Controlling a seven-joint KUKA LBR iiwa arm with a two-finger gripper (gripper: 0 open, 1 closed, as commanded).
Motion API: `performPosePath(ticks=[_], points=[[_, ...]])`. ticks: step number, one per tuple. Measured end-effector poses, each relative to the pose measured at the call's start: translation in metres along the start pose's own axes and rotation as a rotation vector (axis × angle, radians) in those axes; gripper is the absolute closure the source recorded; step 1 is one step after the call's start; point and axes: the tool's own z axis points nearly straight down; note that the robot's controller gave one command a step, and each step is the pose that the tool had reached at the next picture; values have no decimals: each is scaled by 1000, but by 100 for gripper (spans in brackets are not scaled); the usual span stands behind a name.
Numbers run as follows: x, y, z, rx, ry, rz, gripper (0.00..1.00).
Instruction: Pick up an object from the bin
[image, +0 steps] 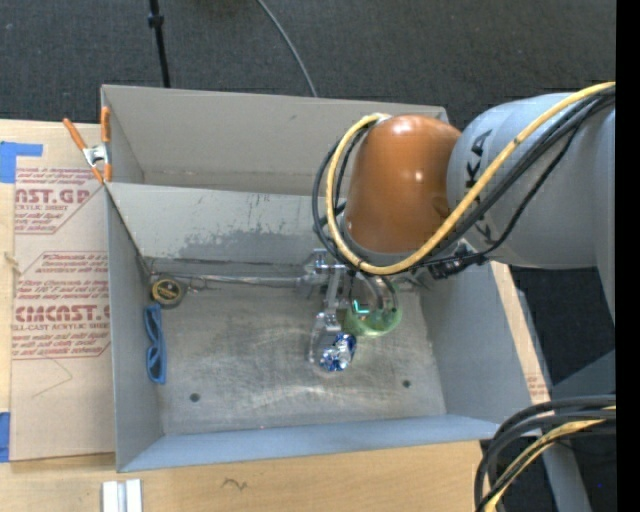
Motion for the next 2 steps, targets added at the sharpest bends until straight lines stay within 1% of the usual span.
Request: performPosePath(ticks=[1, 2], points=[[22, -91, 119, 0, -23, -58, 0], [-5, -121, 90, 1, -12, 38, 0]])
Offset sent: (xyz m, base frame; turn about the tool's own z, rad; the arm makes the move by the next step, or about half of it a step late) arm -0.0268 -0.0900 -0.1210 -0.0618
